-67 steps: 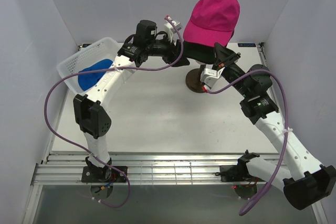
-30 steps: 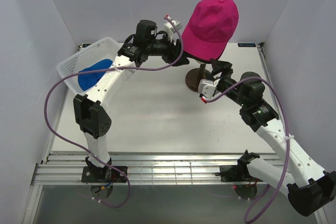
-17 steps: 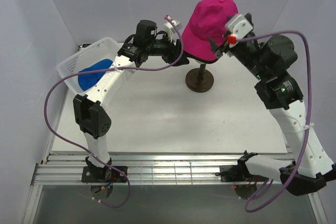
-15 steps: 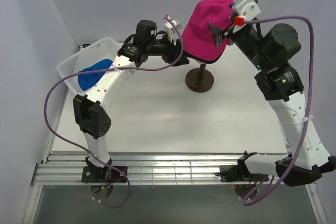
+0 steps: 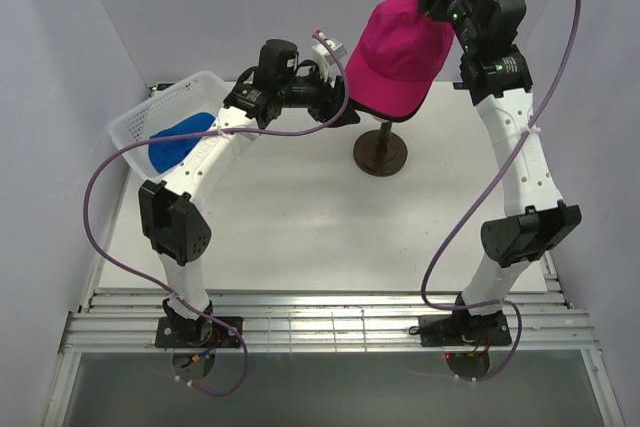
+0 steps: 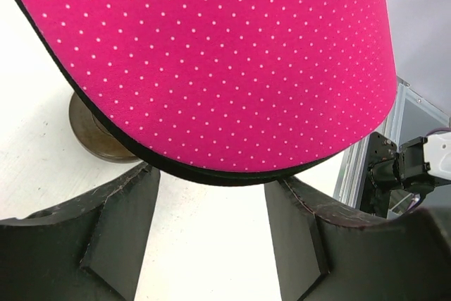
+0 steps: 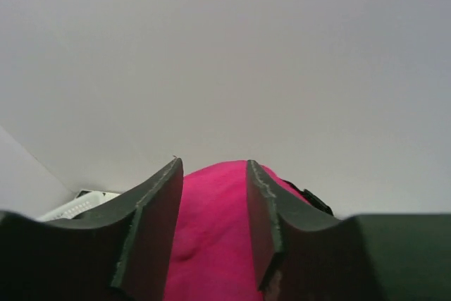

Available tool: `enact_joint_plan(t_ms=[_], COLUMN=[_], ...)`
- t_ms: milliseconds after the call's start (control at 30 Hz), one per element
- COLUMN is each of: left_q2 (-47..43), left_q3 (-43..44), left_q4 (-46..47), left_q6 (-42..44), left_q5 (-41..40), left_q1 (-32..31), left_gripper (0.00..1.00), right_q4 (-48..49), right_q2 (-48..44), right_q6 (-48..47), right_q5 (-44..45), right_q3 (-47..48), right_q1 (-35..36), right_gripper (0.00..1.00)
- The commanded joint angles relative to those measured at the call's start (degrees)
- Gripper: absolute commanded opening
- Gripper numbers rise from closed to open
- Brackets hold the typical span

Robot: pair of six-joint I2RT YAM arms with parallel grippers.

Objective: Stack the hats

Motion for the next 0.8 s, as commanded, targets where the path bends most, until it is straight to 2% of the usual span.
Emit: enact_joint_plan(t_ms=[0, 100, 267, 533, 633, 767], left_q2=[-3.66, -3.58, -2.96, -2.7, -2.78, -2.87], left_q3=[0.59, 1.12, 2.26, 2.7, 2.7, 2.79], left_q4=[2.1, 2.19, 2.19, 2.19, 2.19, 2.1], left_q6=[-0.23, -0.31, -0.58, -0.67, -0.58, -0.32], left_q5=[-0.28, -0.28, -0.28, -0.19, -0.11, -0.19], left_q1=[-0.01, -0.01, -0.01, -0.01, -0.01, -0.01], left_gripper=[0.71, 0.71, 0.71, 0.7, 0.7, 0.7], right_q4=[3.35, 1.5, 5.28, 4.93, 3.79, -5.42], right_q2=[2.04, 3.1, 1.35, -1.46, -0.77, 2.4], right_q6=[13.13, 13.74, 15.59, 15.85, 15.51, 12.52], right_q5=[-6.14, -6.52, -8.19, -3.36, -3.44, -0.91], right_q3=[1.73, -1.07, -10.31, -18.84, -16.23, -2.0], right_q1=[-3.86, -3.95, -4.3, -4.65, -5.53, -5.53], right_gripper=[0.45, 0.39, 0.38, 0.39, 0.43, 0.47])
